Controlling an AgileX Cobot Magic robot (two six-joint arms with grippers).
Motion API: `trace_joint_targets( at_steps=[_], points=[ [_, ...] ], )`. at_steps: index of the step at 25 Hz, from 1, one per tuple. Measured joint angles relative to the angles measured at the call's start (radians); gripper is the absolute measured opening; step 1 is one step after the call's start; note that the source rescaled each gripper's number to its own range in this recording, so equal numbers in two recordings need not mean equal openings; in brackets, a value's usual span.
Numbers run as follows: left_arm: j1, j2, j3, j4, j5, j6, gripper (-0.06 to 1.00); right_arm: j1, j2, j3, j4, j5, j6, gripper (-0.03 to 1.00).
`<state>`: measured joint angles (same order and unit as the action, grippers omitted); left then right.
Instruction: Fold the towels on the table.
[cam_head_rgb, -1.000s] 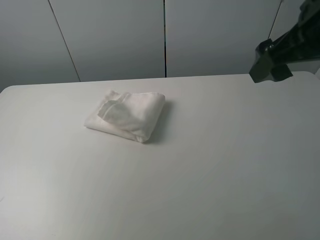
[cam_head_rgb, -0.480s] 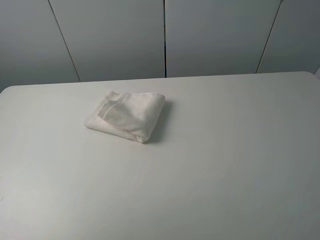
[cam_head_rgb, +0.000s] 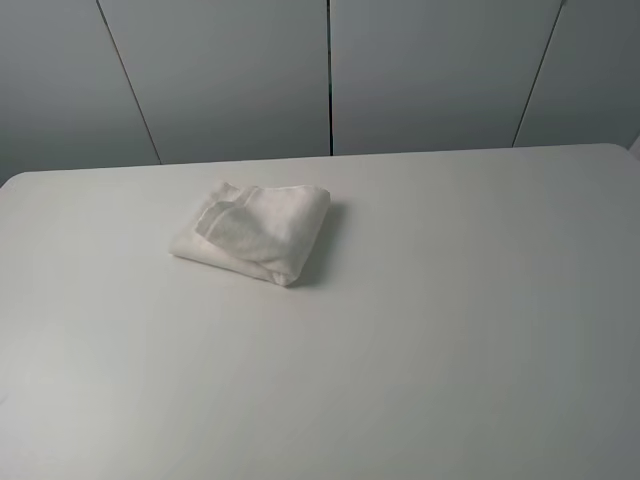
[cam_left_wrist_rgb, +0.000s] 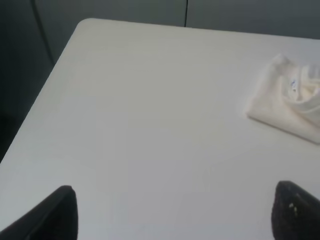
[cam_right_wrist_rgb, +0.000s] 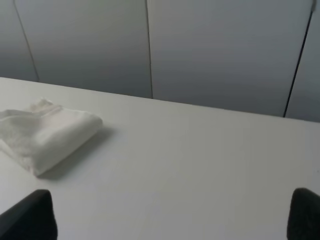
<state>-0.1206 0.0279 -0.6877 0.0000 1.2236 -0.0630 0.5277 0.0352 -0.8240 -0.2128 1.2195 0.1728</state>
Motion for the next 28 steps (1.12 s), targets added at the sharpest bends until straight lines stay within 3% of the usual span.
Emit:
trace_joint_targets(
  at_steps=[9,14,20,25,28],
  points=[
    [0.000,-0.023,0.118,-0.055,-0.006,0.082,1.00,0.000,-0.034,0.213,0.068,0.006,-0.068,1.00],
    [0.000,-0.028,0.166,-0.055,-0.114,0.094,1.00,0.000,-0.034,0.270,0.077,0.010,-0.074,1.00],
    [0.000,-0.028,0.176,-0.057,-0.135,0.094,1.00,0.000,-0.034,0.298,0.100,-0.075,-0.062,1.00],
    [0.000,-0.028,0.176,-0.057,-0.135,0.094,1.00,0.000,-0.036,0.311,0.205,-0.116,-0.165,1.00],
    [0.000,-0.028,0.176,-0.074,-0.135,0.120,1.00,0.000,-0.036,0.311,0.318,-0.116,-0.317,1.00]
  ],
)
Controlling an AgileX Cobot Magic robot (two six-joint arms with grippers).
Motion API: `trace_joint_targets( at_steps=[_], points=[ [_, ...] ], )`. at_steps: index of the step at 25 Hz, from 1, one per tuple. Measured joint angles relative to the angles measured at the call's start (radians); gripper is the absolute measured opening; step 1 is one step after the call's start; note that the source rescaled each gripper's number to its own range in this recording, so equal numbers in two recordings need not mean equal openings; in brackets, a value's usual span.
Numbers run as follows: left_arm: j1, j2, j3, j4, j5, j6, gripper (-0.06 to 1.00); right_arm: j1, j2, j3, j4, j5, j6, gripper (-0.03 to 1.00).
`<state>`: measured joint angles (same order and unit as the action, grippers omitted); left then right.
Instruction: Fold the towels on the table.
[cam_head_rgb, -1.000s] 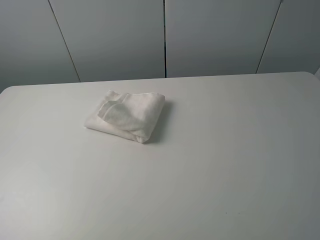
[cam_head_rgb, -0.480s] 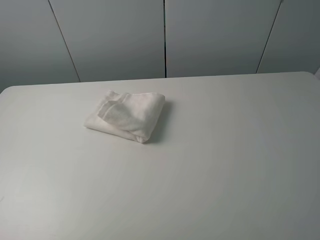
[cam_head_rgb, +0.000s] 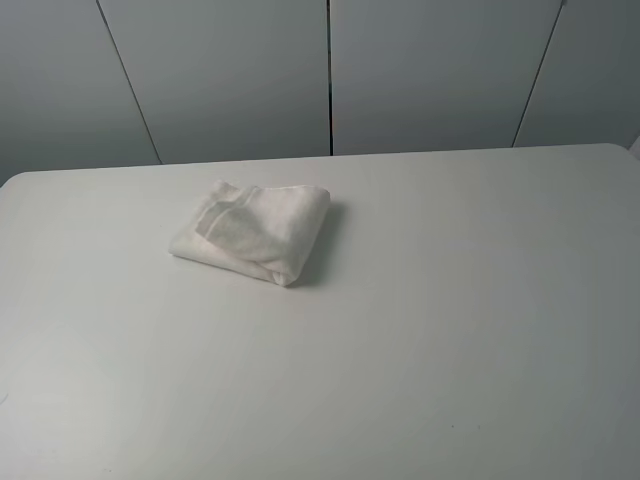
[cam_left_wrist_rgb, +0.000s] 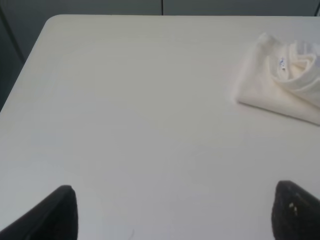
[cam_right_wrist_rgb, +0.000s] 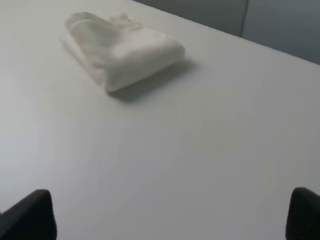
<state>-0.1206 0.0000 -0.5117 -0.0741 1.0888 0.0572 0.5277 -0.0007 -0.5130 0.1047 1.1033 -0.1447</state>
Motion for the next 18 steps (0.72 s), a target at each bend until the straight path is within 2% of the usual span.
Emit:
trace_joint_targets(
  at_steps=[3,8,10,14,16,18],
  points=[
    [0.000,0.000,0.000,-0.015,0.000,0.026,1.00,0.000,0.000,0.000,0.059,0.000,-0.080,1.00],
    [0.029,0.000,0.000,-0.019,0.000,0.023,1.00,-0.033,0.000,0.000,0.033,0.000,-0.044,1.00],
    [0.078,0.000,0.000,-0.013,0.000,0.014,1.00,-0.097,0.000,0.000,0.027,0.000,-0.032,1.00],
    [0.183,0.000,0.000,-0.005,0.000,0.001,1.00,-0.304,0.000,0.000,0.017,0.000,-0.028,1.00],
    [0.207,0.000,0.000,0.001,0.000,-0.001,1.00,-0.395,0.000,0.000,0.011,0.000,-0.024,1.00],
    [0.217,0.000,0.000,0.008,0.000,-0.003,1.00,-0.442,0.000,0.000,0.011,0.000,-0.022,1.00]
  ],
)
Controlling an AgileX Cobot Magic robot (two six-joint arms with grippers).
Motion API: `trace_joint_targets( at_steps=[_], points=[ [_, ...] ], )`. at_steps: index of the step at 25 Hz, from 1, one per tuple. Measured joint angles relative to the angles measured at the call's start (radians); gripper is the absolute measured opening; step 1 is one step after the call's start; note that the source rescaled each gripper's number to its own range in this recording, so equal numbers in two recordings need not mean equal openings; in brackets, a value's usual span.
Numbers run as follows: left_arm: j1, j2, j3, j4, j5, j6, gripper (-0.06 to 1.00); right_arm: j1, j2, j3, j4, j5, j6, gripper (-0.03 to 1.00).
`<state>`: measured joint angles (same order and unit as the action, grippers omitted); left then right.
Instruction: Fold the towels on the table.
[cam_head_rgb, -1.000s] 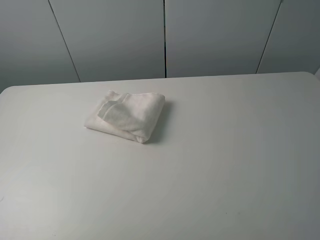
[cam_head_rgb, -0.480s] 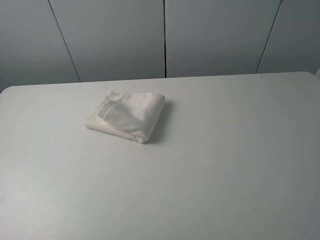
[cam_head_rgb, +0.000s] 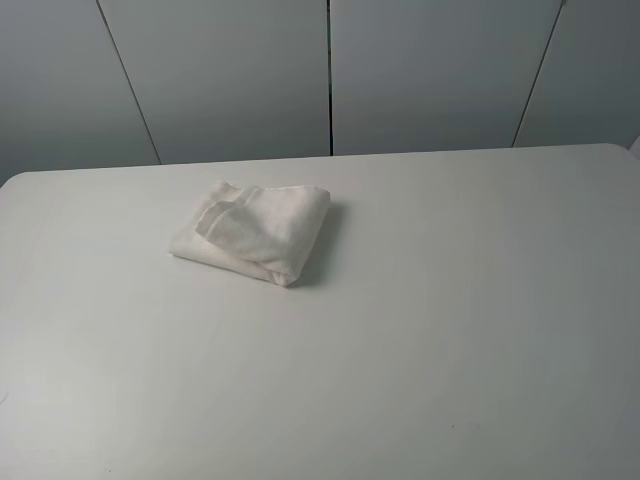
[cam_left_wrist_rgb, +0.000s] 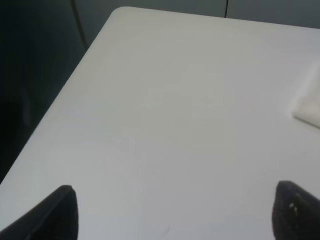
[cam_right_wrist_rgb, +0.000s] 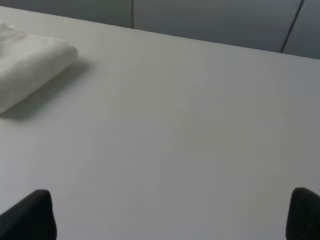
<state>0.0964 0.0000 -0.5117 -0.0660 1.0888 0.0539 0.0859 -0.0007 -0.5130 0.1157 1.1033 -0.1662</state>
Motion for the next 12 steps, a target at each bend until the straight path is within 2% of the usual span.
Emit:
trace_joint_targets(
  at_steps=[12],
  points=[
    [-0.033,0.000,0.000,-0.007,0.000,0.000,1.00,-0.029,0.000,0.000,-0.016,0.000,0.014,1.00]
  ],
)
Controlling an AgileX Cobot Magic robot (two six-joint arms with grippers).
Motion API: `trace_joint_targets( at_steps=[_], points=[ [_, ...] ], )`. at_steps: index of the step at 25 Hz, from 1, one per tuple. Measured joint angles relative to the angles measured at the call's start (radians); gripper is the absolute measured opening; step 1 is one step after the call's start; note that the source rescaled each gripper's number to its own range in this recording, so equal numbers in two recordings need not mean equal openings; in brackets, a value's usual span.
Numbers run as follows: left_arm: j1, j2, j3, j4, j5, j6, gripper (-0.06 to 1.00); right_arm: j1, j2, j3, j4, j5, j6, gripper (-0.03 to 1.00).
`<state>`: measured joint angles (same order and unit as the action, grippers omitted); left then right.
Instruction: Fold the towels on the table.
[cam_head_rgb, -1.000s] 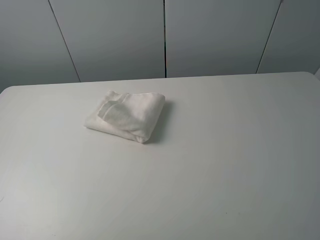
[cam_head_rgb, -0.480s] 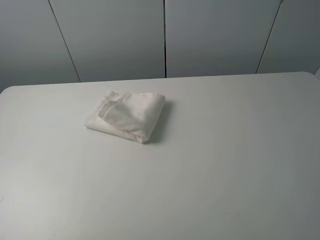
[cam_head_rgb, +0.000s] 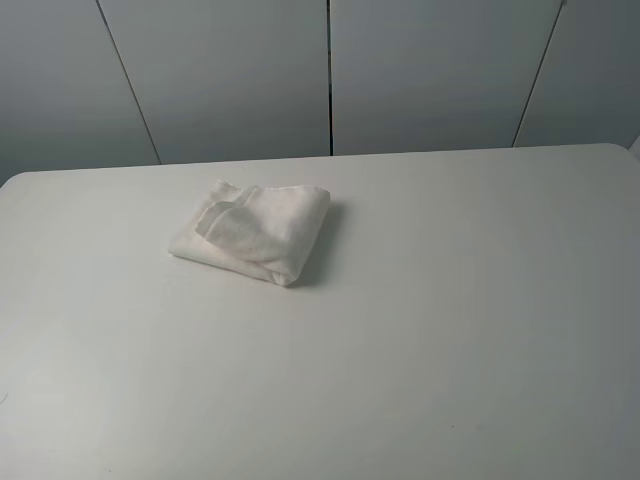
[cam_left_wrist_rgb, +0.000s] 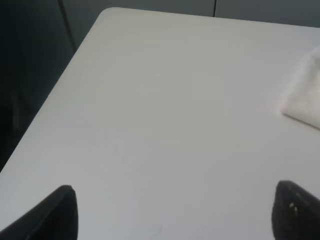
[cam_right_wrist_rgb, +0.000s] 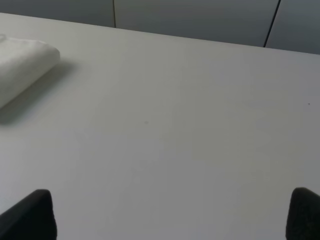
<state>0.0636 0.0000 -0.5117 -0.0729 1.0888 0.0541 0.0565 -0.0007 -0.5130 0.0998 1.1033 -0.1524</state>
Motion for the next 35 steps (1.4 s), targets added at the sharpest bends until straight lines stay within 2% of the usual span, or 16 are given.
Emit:
trace_joint_targets(
  at_steps=[35],
  points=[
    [-0.002,0.000,0.000,-0.002,0.000,0.000,1.00,0.000,0.000,0.000,-0.002,0.000,0.002,1.00]
  ],
)
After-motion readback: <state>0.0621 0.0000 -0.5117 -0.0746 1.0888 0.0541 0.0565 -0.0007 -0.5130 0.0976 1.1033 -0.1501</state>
